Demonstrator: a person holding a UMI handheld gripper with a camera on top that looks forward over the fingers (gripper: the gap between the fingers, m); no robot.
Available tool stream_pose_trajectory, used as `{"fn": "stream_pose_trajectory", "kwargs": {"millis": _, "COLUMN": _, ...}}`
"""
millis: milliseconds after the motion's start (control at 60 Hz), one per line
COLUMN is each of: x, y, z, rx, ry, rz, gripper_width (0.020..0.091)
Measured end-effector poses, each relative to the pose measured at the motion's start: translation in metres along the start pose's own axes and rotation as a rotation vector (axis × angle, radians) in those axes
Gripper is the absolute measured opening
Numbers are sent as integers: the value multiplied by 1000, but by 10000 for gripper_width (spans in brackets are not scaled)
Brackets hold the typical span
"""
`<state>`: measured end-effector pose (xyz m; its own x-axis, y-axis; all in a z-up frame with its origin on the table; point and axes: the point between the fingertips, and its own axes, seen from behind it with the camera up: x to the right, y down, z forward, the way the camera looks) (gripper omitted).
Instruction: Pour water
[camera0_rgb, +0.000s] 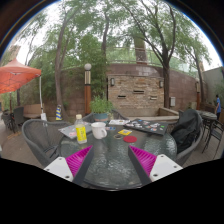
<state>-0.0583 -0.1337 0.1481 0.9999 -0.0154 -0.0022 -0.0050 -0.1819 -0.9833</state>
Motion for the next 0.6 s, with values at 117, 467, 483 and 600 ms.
{"fn": "stream_pose_trajectory", "kwargs": {"millis": 117, "x": 0, "y": -1, "z": -3, "rx": 9, "ry": 11, "rz": 4, "gripper_width": 836}}
{"fn": "stream_pose_trajectory", "kwargs": {"millis": 467, "x": -61, "y": -26, "z": 19, "rx": 118, "ry": -96, "rz": -6, "gripper_width": 831}}
{"fn": "stream_pose_trajectory", "kwargs": {"millis": 483, "x": -66, "y": -26, "z": 24, "rx": 116, "ry": -104, "rz": -7, "gripper_width": 832}}
{"fn": "stream_pose_trajectory", "kwargs": {"millis": 600, "x": -109, "y": -23, "z": 66, "rx": 84, "ry": -150, "rz": -10, "gripper_width": 828}}
